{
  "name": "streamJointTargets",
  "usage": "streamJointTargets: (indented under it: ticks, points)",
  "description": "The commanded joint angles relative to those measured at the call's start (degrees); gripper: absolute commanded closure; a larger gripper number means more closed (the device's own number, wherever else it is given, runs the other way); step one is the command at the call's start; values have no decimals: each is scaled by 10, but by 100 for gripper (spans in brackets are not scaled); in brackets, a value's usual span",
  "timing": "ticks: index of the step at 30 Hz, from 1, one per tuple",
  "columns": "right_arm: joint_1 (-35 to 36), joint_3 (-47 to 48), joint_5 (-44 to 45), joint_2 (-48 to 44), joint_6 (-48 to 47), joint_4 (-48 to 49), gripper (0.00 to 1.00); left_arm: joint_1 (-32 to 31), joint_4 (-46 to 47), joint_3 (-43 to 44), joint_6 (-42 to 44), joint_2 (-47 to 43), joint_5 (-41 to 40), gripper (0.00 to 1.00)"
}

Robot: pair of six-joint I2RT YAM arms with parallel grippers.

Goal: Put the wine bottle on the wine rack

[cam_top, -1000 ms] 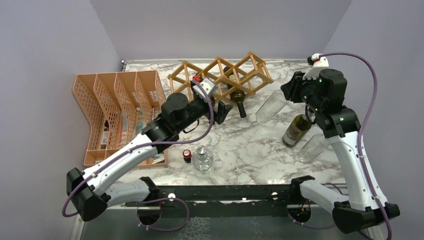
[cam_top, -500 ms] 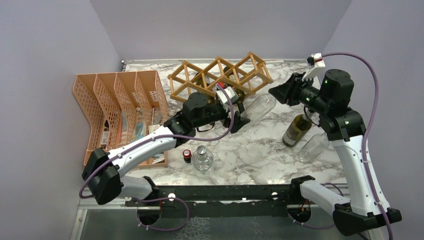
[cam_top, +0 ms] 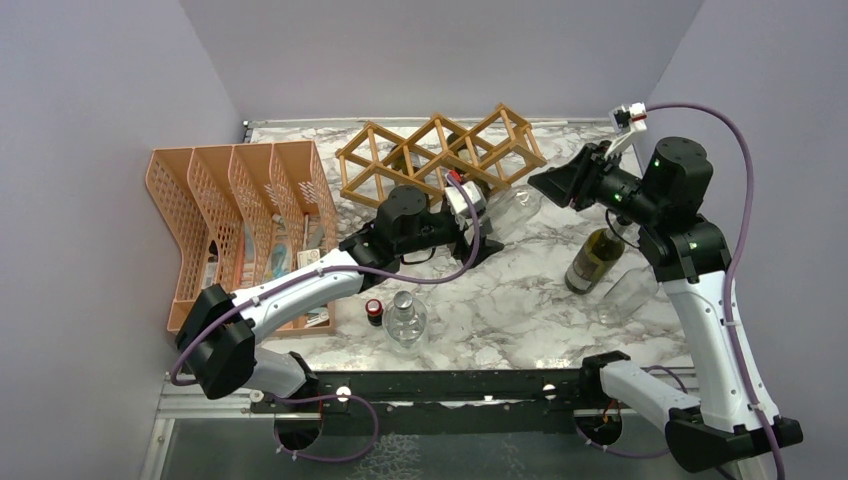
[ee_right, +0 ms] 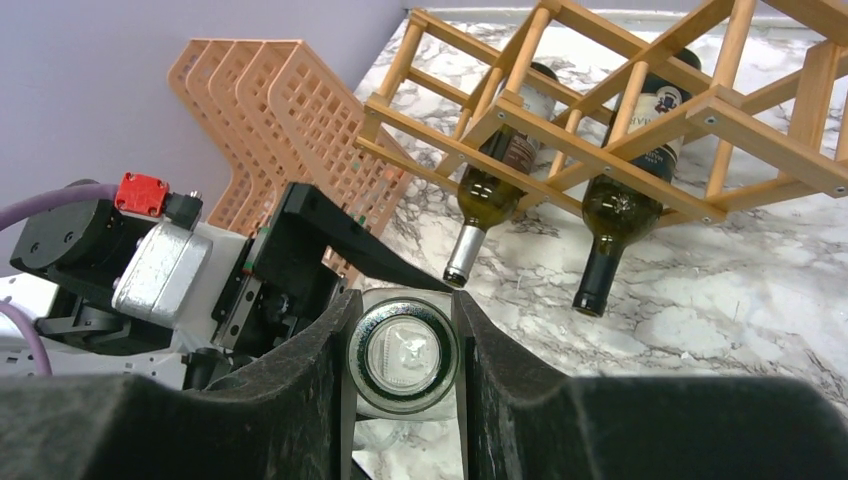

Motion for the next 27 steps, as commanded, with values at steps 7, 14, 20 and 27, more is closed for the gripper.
streamJointTargets:
  ticks: [7, 14, 20, 27]
  points:
    - [-1, -6, -61, -27, 19, 58, 99, -2, 49, -11, 60, -10, -15, 54]
    - [-1, 9, -15, -27, -39, -14, 46, -3, 63, 2, 132, -13, -90, 100]
    - [-1, 22, 81, -53, -97, -62, 27, -3, 55, 14, 308, -13, -138, 100]
    - [-1, 34, 67, -73, -162, -80, 23, -3, 34, 22, 520, -17, -110, 100]
